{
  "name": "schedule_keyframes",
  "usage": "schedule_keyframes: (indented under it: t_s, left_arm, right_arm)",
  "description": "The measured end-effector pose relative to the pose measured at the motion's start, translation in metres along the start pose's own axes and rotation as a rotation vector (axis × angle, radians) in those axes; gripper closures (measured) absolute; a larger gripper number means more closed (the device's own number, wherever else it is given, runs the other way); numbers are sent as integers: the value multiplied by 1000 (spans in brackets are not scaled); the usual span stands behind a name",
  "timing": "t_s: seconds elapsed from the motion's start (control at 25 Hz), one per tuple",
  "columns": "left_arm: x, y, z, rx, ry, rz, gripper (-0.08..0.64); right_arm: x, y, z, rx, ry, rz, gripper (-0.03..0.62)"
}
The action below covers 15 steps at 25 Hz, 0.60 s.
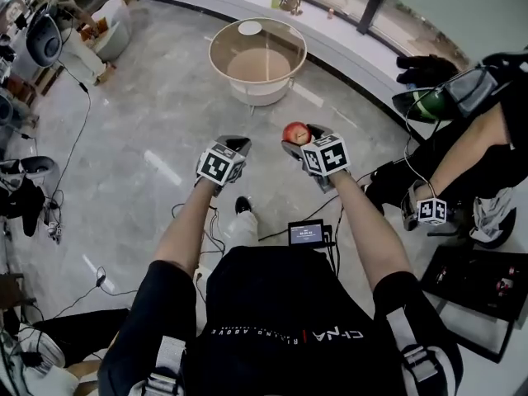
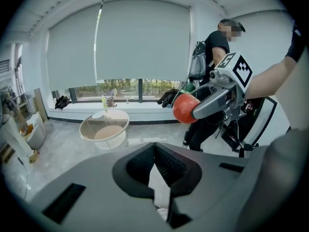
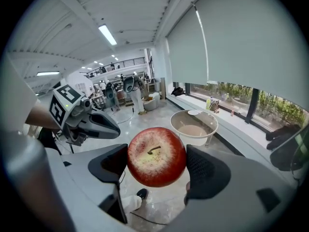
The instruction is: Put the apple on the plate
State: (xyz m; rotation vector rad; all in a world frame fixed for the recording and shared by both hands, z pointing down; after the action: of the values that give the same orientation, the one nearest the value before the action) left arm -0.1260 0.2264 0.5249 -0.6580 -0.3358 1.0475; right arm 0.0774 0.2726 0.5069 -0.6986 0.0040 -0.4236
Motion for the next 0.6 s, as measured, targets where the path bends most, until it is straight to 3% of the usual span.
schedule_keyframes:
  t_s: [0.32,0.6]
  left_arm:
    - [-167,-15,-51,6,-24,40,543]
    - [-269,-41,-70,0,-26,54,543]
  right_arm:
    - [20,-114,-124,4,-20,34,198]
    - [37,-194,-181,-8,-49,44,198]
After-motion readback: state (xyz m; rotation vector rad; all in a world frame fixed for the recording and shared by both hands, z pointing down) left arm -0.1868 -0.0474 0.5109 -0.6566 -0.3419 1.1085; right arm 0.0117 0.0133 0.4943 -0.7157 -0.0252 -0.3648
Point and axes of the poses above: the fingertips, and each gripper's own axes: y backward along the fingers, x to its right, z out of its underside, the point moved 8 cm from there along y, backward along the fingers
